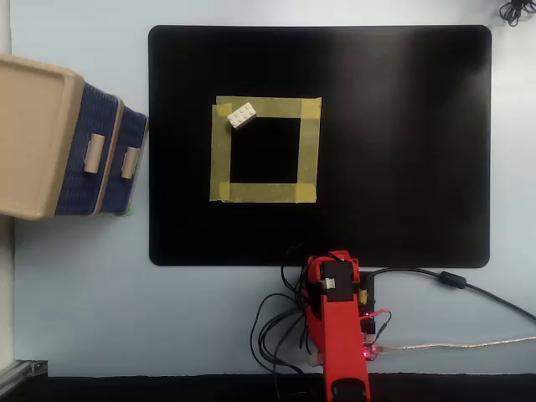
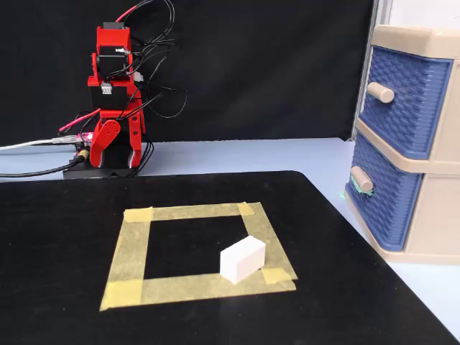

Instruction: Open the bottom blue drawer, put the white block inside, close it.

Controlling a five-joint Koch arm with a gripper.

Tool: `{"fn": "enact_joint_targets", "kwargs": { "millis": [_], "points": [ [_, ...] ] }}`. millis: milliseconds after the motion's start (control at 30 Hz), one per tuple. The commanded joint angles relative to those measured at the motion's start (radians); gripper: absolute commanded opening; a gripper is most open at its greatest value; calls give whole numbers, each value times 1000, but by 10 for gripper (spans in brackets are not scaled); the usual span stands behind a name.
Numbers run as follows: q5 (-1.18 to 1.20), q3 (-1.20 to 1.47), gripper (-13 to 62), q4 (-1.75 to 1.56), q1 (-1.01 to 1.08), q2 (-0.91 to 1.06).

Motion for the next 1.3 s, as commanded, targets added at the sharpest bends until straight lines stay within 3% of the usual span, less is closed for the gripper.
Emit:
{"fn": "enact_joint_targets", "kwargs": {
  "millis": [0,300,533,600,733,833,967,1100,1267],
  "points": [
    [-17,29,345,67,-6,48],
    [-26,-5,344,61,-9,48],
    [-141,-535,338,-84,-92,-11],
    [-276,-561,339,-282,-236,-28],
    [-713,-331,339,-808,-560,-141],
    [-942,-173,338,-1236,-690,-193],
    [-1285,-8,338,-1993,-781,-407],
    [-1451,-34,338,-2437,-851,-726],
    [-1451,-304,339,-2657,-885,-1086]
  ]
}}
